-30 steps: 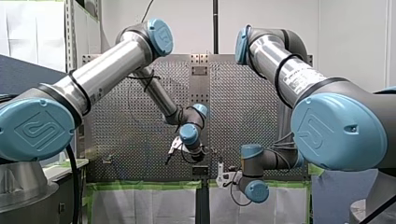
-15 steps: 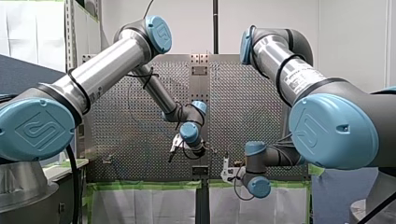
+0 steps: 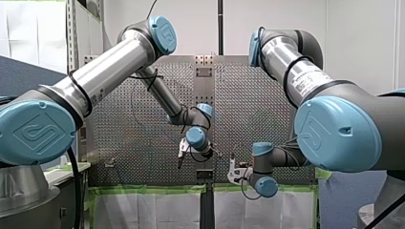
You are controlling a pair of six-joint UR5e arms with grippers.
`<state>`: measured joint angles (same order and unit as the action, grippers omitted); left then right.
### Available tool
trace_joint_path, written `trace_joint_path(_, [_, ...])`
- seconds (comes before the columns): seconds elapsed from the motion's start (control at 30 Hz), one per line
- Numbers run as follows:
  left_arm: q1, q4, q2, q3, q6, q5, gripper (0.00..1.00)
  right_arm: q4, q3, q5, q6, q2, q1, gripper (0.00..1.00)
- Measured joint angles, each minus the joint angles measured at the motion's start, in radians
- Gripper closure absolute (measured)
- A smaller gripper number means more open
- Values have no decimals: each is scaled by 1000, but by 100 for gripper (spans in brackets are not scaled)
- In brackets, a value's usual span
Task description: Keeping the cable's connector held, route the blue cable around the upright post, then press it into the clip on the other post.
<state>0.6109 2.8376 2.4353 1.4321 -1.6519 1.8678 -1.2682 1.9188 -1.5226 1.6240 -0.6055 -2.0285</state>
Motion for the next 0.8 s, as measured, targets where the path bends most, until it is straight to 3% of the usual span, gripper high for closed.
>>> trace_joint_path(0.3, [-8, -24, 50, 0, -32, -25, 100, 31, -56, 23, -13, 0, 4, 100])
trace_joint_path(0.8, [-32, -56, 53, 0, -115, -74, 100, 60, -109, 65, -11, 1, 44, 100])
